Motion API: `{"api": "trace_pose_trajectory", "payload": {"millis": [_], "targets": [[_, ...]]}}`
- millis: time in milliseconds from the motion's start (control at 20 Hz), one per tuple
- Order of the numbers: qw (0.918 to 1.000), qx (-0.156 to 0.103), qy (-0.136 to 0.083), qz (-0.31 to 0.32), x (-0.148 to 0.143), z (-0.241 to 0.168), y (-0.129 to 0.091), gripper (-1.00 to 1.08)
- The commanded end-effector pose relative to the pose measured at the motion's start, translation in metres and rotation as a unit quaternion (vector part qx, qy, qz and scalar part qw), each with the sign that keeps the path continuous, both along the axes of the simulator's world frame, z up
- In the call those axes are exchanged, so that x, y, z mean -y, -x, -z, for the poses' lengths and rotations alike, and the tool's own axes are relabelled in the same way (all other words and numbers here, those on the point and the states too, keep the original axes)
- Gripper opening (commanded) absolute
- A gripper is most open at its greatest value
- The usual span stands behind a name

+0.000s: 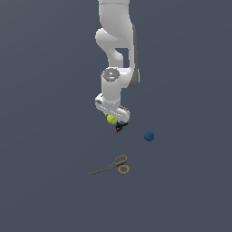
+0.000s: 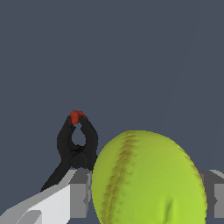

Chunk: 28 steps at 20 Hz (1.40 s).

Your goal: Pick up a designated object from a clutter of objects.

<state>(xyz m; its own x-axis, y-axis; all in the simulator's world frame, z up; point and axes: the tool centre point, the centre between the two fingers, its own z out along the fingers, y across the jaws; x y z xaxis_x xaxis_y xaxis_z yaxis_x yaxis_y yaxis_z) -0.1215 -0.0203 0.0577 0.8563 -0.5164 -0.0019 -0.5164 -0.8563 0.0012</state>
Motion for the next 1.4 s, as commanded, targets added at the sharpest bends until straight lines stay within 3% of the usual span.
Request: {"api": "trace_pose_trajectory", "payload": {"millis": [0, 1350], "targets": [[1.0000, 0.001, 0.000, 0.000, -0.008, -0.010, -0.006, -1.00], [1.0000, 0.001, 0.001, 0.000, -0.153, -0.195, -0.128, -1.00]]}}
